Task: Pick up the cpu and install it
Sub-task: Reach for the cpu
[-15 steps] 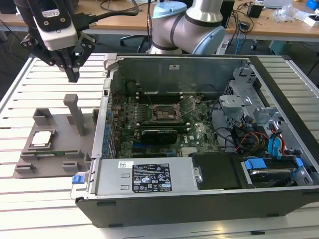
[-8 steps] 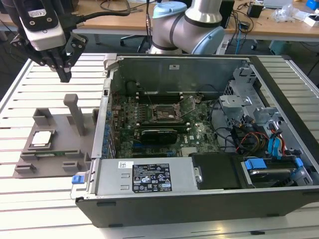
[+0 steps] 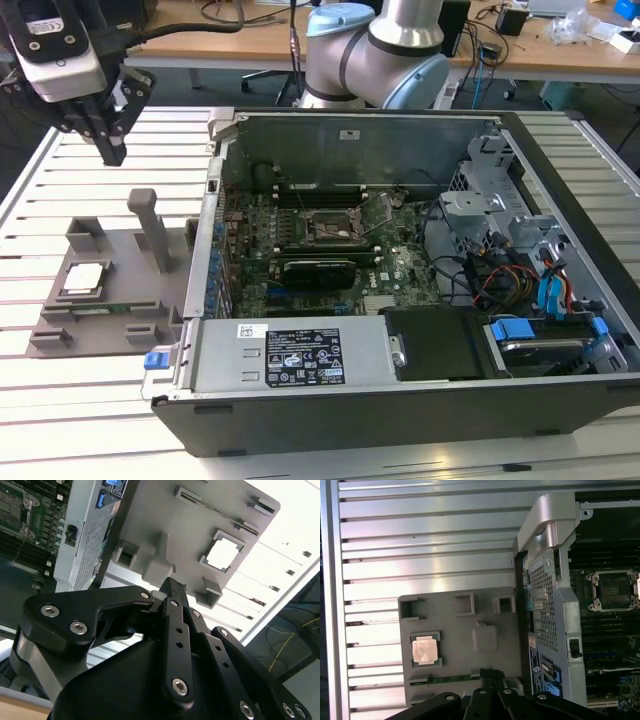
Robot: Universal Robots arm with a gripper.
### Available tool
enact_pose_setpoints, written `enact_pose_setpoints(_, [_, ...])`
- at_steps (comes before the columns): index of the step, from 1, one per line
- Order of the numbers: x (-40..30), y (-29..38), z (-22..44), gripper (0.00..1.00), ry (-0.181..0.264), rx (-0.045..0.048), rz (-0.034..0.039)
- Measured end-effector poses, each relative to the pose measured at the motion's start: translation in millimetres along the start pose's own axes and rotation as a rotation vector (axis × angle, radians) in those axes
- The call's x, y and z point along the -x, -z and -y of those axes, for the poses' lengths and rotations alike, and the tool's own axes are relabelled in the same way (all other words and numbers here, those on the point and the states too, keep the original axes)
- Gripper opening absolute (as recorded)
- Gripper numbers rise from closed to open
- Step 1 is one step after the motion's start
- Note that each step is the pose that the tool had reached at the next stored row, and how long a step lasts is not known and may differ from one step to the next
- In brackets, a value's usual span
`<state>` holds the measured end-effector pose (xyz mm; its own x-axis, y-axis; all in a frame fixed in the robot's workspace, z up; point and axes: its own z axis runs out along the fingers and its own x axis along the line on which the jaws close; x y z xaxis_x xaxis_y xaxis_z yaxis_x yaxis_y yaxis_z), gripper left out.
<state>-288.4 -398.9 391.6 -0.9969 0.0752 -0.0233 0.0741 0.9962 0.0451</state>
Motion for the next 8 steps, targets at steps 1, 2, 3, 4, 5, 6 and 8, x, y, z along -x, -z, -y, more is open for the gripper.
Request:
enact_pose_setpoints(1, [-3.5,0.1,0.2,0.11,0.0,0.0,0.0])
enact_pose_setpoints(2, [-6.4,0.1,0.5,0.11,0.0,0.0,0.0])
enact_pose_setpoints(3, [-8.0,0.1,0.6,0.11,0.0,0.0,0.0])
enact_pose_setpoints(4, [-9.2,0.1,0.7,0.11,0.0,0.0,-0.0001])
enact_pose_setpoints(5, [-10.8,0.1,0.8,0.11,0.0,0.0,-0.0001])
enact_pose_setpoints(6, [-12.0,0.1,0.9,0.11,0.0,-0.0001,0.0])
enact_pose_setpoints(8, [-16.4,0.1,1.2,0.11,0.0,0.0,0.0])
